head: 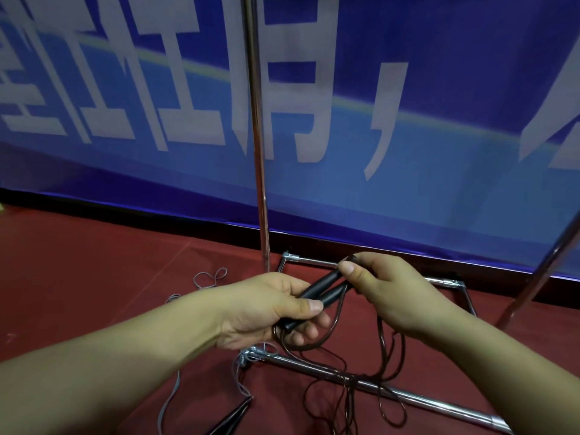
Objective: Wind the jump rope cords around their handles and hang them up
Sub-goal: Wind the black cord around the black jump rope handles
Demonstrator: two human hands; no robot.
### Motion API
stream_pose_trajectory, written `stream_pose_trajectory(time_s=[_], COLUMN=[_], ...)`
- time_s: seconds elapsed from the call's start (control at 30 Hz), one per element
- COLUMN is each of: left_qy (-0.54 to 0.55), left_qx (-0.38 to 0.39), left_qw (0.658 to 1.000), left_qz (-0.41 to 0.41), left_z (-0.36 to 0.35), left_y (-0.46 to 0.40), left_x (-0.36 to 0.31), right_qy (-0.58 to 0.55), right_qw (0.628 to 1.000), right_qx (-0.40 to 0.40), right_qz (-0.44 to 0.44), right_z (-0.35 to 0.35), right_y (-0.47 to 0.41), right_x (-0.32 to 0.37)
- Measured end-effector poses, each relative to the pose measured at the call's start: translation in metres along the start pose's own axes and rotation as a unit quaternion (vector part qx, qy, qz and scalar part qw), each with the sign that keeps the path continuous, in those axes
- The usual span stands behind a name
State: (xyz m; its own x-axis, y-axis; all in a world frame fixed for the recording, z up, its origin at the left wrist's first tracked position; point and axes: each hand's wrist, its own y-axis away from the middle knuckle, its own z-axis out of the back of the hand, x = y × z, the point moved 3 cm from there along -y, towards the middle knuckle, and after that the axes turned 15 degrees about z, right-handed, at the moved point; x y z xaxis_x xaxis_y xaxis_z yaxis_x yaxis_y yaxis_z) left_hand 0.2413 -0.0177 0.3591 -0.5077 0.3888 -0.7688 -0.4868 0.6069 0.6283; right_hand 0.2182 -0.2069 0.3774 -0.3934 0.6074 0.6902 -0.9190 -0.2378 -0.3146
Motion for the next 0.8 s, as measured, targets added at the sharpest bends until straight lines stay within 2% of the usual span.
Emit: stream_pose_trajectory(time_s=[0.23,0.37,0.43,0.53,0.7,0.8], left_qy=[-0.082,-0.184,-0.210,-0.267,-0.330,-0.298], left_qx=[-0.064,-0.108,-0.144,-0.189,-0.230,-0.246], left_qw=[0.994,0.977,0.967,0.944,0.915,0.922], left_qz=[-0.026,-0.029,-0.023,-0.026,-0.032,-0.036], left_z=[-0.002,0.000,0.007,0.019,0.034,0.041], left_y=[-0.002,-0.001,-0.003,-0.006,-0.008,-0.009], left_x=[-0.001,-0.002,0.001,0.005,0.006,0.010], right_qy=[-0.039,-0.026,0.004,-0.028,-0.074,-0.103], right_qw=[0.998,0.996,0.994,0.987,0.979,0.969], right_qx=[-0.009,0.027,0.001,-0.021,0.108,0.175], right_qz=[-0.043,-0.085,-0.107,-0.154,-0.153,-0.144], right_z=[-0.001,0.011,0.021,0.031,0.031,0.031], right_y=[0.001,0.002,0.002,0.004,0.011,0.016], right_x=[-0.005,-0.012,-0.020,-0.029,-0.023,-0.028])
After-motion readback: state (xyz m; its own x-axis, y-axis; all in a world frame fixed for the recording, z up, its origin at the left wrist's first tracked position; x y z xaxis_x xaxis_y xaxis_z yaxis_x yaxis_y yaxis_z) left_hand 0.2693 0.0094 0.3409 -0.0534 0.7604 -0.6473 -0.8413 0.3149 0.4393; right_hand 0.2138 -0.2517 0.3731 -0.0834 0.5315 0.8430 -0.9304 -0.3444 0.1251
